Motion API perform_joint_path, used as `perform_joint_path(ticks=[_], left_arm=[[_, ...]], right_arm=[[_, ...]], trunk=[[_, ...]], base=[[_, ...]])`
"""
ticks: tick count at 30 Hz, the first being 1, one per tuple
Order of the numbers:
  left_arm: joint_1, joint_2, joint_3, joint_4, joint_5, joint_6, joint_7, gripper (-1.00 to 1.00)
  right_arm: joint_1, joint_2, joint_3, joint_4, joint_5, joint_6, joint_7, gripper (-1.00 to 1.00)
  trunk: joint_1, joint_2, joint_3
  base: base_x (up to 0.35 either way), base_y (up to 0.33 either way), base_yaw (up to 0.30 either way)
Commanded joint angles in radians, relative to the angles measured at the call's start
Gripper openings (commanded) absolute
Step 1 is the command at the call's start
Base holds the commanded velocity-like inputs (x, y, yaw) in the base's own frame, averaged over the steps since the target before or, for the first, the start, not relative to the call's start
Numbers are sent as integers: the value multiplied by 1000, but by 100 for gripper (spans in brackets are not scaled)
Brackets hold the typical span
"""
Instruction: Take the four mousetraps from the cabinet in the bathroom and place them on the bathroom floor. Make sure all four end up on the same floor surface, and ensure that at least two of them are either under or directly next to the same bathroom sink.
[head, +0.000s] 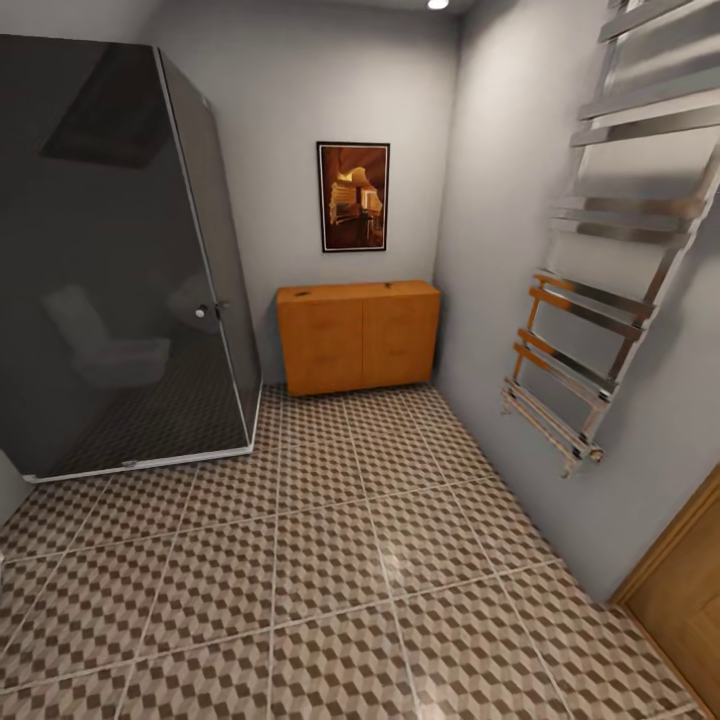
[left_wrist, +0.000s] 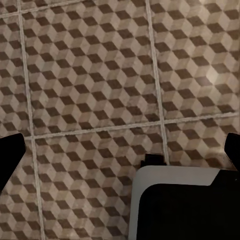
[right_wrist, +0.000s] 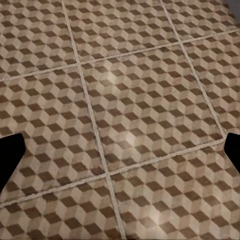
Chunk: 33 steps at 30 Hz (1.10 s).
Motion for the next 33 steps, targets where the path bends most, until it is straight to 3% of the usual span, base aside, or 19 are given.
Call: perform_joint_path(ticks=[1,14,33], left_arm=[[-2,0,-9,3,8,-6,1,100],[-2,0,-9,3,8,-6,1,100],[-2,0,-9,3,8,-6,1,100]], right_arm=[[-1,0,8,0,-3,-2,-7,100],[-1,0,8,0,-3,-2,-7,100],[-1,0,8,0,-3,-2,-7,100]], trunk=[[1,-1,-2],[1,-1,-2],[1,-1,-2]], base=[[331,0,5],[331,0,89],[331,0,6]])
